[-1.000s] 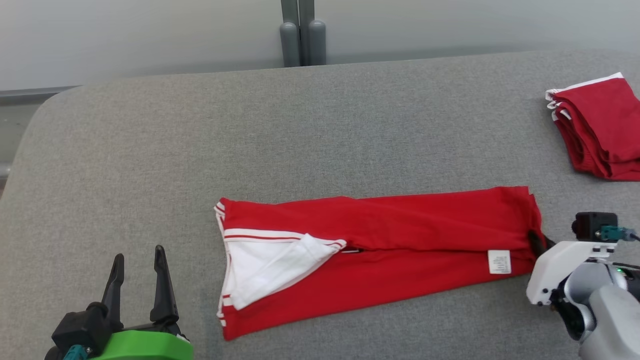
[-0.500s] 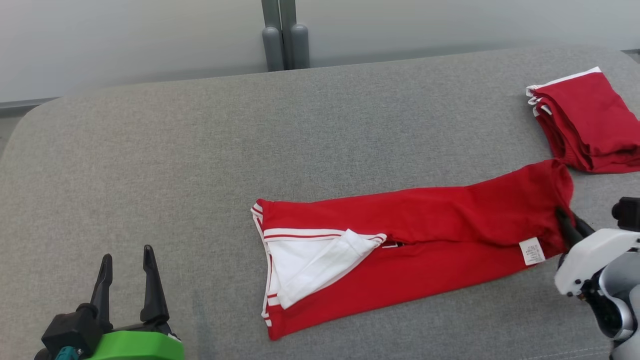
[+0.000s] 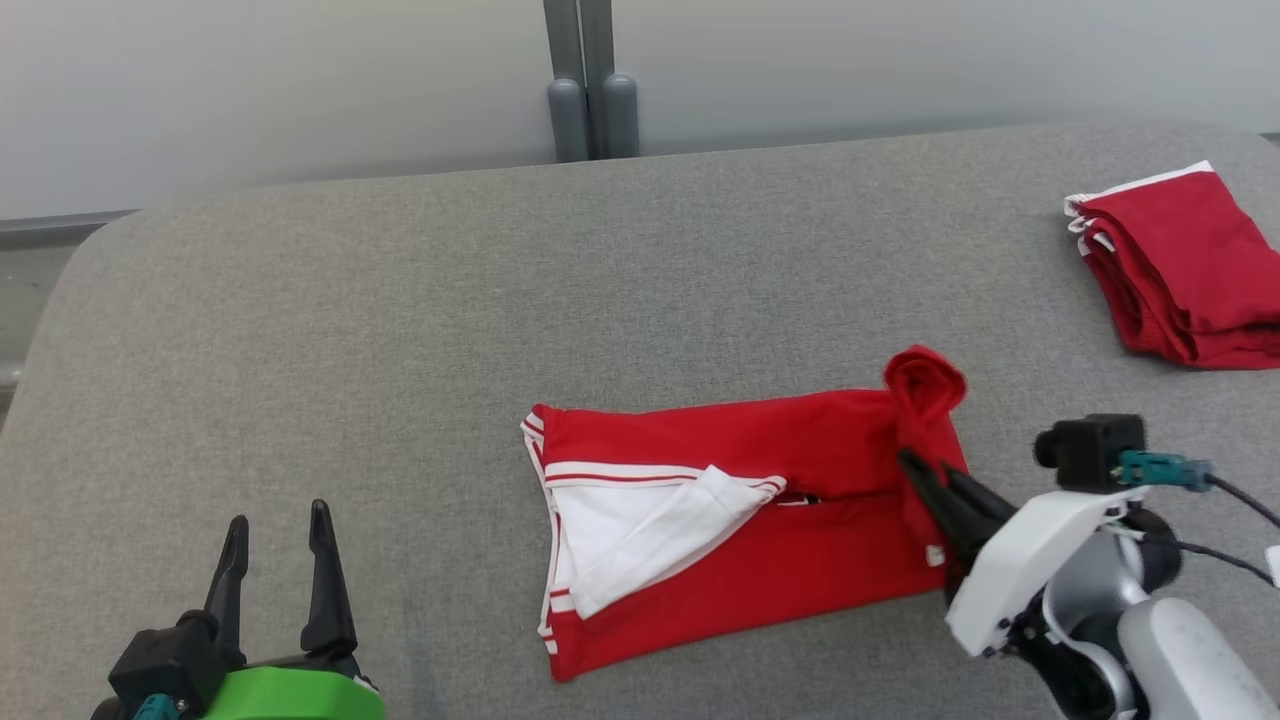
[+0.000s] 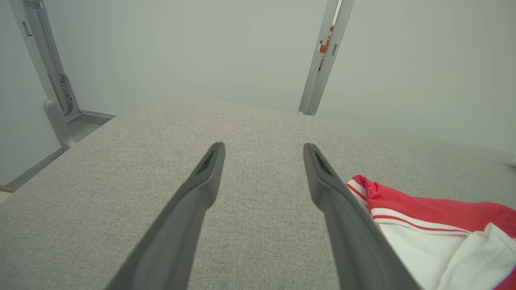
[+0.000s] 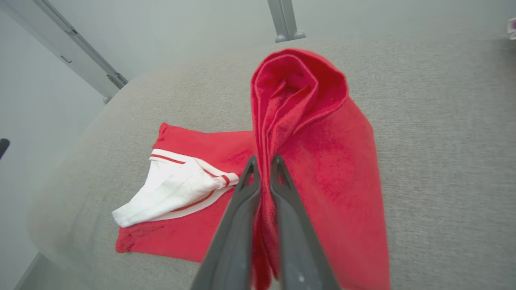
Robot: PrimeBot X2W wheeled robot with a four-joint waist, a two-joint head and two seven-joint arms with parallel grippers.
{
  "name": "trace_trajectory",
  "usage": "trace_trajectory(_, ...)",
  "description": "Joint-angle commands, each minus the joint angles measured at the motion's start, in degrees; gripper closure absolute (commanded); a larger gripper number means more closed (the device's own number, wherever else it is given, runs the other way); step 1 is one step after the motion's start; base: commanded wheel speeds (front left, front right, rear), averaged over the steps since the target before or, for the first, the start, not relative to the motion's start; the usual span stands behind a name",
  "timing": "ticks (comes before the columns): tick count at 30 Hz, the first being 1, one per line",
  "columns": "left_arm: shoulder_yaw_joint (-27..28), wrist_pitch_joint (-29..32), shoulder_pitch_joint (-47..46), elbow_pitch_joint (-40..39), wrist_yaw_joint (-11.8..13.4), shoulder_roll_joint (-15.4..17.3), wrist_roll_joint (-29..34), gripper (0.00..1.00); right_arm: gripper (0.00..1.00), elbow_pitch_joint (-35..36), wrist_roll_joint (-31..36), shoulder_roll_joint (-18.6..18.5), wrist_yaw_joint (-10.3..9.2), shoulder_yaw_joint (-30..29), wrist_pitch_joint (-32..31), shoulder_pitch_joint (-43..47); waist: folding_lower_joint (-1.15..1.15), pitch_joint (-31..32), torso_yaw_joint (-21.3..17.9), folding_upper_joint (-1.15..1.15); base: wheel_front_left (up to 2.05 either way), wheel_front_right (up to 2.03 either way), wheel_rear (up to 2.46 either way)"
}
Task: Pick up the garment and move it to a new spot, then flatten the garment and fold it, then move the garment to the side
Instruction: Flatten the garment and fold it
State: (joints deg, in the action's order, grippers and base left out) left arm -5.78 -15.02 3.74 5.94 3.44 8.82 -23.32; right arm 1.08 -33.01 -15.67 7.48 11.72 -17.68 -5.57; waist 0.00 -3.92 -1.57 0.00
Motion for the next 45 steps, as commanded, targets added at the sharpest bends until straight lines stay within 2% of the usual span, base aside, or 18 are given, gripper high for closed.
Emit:
trace_trajectory(1, -0.09, -0.17, 0.38, 0.15, -0.40, 0.01, 0.81, 0.00, 1.00, 0.61, -1.09, 0.83, 0.01, 1.76, -0.28, -0.48, 0.00, 0.24, 0.68, 0.00, 0.00, 0.00, 0.00)
trace_trajectory(7, -0.55, -0.17, -0.09, 0.65, -0.59, -0.17, 0.83, 0.00, 1.00, -1.72, -3.03, 5.60, 0.02, 9.50, 1.15, -3.76, 0.00, 0.41, 2.18, 0.00, 0.00, 0.00, 0.00)
trace_trajectory(10, -0.92, -0.17, -0.59, 0.89, -0.78, -0.32, 0.80, 0.00, 1.00, -5.10, -4.01, 8.54, 0.02, 12.93, 2.44, -5.37, 0.00, 0.32, 3.21, 0.00, 0.00, 0.00, 0.00)
trace_trajectory(15, -1.15, -0.17, -1.46, 1.09, -1.03, -0.46, 0.83, 0.00, 1.00, -12.78, -4.81, 11.29, 0.02, 16.90, 5.78, -9.04, 0.00, -0.21, 5.16, 0.00, 0.00, 0.00, 0.00)
trace_trajectory(21, -1.27, -0.17, -2.06, 1.44, -1.33, -0.83, 0.88, 0.00, 1.00, -20.78, -6.73, 12.43, 0.02, 19.47, 9.40, -13.63, 0.00, -1.10, 7.25, 0.00, 0.00, 0.00, 0.00)
trace_trajectory(31, -1.09, -0.17, -3.01, 2.42, -1.85, -1.58, 1.19, 0.00, 0.99, -28.85, -11.60, 12.69, 0.02, 26.20, 12.80, -18.43, 0.00, -1.86, 9.11, 0.00, 0.00, 0.00, 0.00)
trace_trajectory(32, -1.02, -0.17, -3.05, 2.48, -1.91, -1.60, 1.20, 0.00, 0.85, -29.02, -12.40, 12.70, 0.02, 26.81, 13.30, -18.68, 0.00, -1.87, 9.16, 0.00, 0.00, 0.00, 0.00)
trace_trajectory(33, -0.90, -0.17, -3.10, 2.55, -1.94, -1.66, 1.23, 0.00, 0.33, -28.97, -13.71, 12.77, 0.02, 27.85, 13.89, -18.98, 0.00, -1.89, 9.19, 0.00, 0.00, 0.00, 0.00)
trace_trajectory(34, -0.81, -0.17, -3.13, 2.69, -2.01, -1.68, 1.40, 0.00, 0.00, -28.87, -15.01, 12.79, 0.02, 28.79, 14.51, -19.25, 0.00, -1.89, 9.18, 0.00, 0.00, 0.00, 0.00)
trace_trajectory(40, -0.44, -0.17, -3.21, 2.90, -2.41, -1.92, 2.04, 0.00, 0.00, -29.97, -17.74, 12.67, 0.02, 29.53, 19.13, -21.32, 0.00, -1.86, 8.62, 0.00, 0.00, 0.00, 0.00)
trace_trajectory(45, -0.48, -0.17, -3.27, 3.09, -2.89, -2.26, 2.64, 0.00, 0.00, -30.21, -17.03, 11.97, 0.02, 25.34, 25.56, -22.07, 0.00, -1.90, 7.99, 0.00, 0.00, 0.00, 0.00)
